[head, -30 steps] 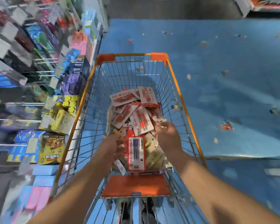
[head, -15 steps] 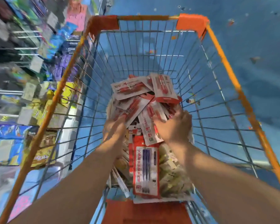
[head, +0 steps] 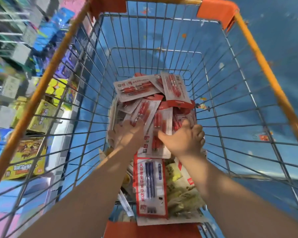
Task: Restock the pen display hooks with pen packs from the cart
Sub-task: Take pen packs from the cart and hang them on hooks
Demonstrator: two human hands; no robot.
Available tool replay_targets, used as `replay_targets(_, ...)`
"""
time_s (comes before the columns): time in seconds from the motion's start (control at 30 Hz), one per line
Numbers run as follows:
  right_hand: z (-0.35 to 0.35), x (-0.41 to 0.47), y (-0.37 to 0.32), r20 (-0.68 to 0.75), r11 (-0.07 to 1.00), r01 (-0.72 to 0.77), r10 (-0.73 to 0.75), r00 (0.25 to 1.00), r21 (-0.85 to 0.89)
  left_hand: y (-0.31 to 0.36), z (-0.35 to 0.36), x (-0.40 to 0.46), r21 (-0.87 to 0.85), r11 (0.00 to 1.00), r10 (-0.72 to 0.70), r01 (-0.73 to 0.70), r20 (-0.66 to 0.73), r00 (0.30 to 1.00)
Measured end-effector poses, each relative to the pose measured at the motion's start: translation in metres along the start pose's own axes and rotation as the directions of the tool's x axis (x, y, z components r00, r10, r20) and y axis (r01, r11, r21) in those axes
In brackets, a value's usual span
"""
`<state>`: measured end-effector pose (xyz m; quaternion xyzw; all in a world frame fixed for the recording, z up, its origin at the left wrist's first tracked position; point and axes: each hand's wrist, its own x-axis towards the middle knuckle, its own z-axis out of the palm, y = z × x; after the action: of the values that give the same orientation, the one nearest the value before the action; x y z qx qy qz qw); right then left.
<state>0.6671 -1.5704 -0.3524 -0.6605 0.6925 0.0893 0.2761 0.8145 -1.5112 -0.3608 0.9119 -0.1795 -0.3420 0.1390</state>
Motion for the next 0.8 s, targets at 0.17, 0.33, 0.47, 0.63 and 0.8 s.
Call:
replay_targets(0.17, 0.005, -0.009, -0.007, 0.017, 0.997, -0.063, 0.063, 0.998, 0.032, -0.007, 0.007, -0.006, -0.03, 1.0, 0.001, 0.0, 0.052, 0.999)
replay_targets(0.33, -0.005, -0.018, -0.009, 0.026, 0.991, -0.088, 0.085, 0.996, 0.099, -0.005, 0.0, -0.014, -0.042, 0.999, 0.01, -0.011, -0.026, 1.0)
replay_targets(0.47, -0.007, -0.026, -0.009, -0.045, 0.99, -0.036, 0.043, 0.998, 0.133, -0.008, -0.005, -0.026, -0.269, 0.963, -0.029, 0.032, 0.016, 0.999)
replay_targets(0.63, -0.01, -0.035, -0.004, 0.207, 0.848, -0.172, 0.075, 0.975, 0.502, -0.015, -0.017, -0.034, -0.186, 0.973, -0.116, 0.137, 0.119, 0.986)
replay_targets(0.8, -0.02, -0.05, 0.01, 0.401, 0.687, -0.337, 0.072, 0.913, 0.644, -0.025, -0.027, -0.049, -0.348, 0.919, -0.12, 0.183, 0.195, 0.973)
